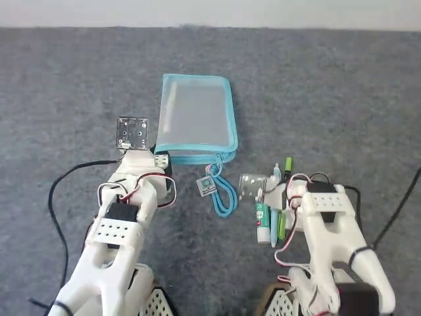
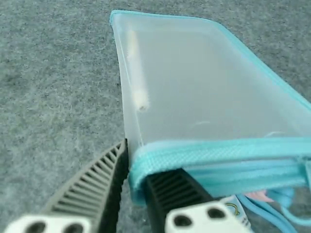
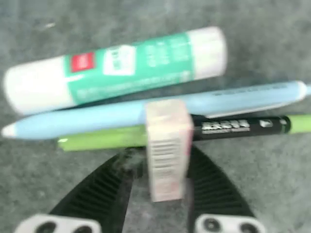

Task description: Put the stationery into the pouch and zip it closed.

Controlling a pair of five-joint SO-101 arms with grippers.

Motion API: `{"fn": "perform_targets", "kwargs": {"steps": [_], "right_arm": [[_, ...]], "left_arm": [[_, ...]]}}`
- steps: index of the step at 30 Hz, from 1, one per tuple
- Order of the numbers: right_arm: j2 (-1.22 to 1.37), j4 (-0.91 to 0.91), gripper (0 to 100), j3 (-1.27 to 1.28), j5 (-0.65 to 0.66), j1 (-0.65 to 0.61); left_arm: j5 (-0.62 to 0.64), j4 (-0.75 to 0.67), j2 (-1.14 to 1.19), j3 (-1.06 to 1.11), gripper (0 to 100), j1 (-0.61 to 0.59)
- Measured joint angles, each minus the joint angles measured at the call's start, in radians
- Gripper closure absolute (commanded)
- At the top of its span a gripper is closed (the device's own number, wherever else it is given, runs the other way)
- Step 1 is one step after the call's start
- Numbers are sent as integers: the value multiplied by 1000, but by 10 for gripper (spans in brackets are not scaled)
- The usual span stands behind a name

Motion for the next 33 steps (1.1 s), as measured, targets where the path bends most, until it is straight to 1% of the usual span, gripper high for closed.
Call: {"fn": "perform_targets", "kwargs": {"steps": [1, 4, 10, 17, 19, 23, 27, 33], "right_arm": [[18, 0, 980, -25, -37, 8], [77, 14, 992, -107, -150, 58], [163, 161, 991, -331, -344, 181], [370, 195, 987, -575, -674, 187], [448, 198, 952, -649, -746, 193], [577, 215, 836, -756, -802, 212], [646, 221, 829, -822, -813, 256], [647, 221, 829, -841, -818, 293]], "left_arm": [[0, 0, 0, 0, 989, 0], [0, 0, 0, 0, 989, 0], [0, 0, 0, 0, 989, 0], [0, 0, 0, 0, 989, 0], [0, 0, 0, 0, 989, 0], [0, 0, 0, 0, 989, 0], [0, 0, 0, 0, 989, 0], [0, 0, 0, 0, 989, 0]]}}
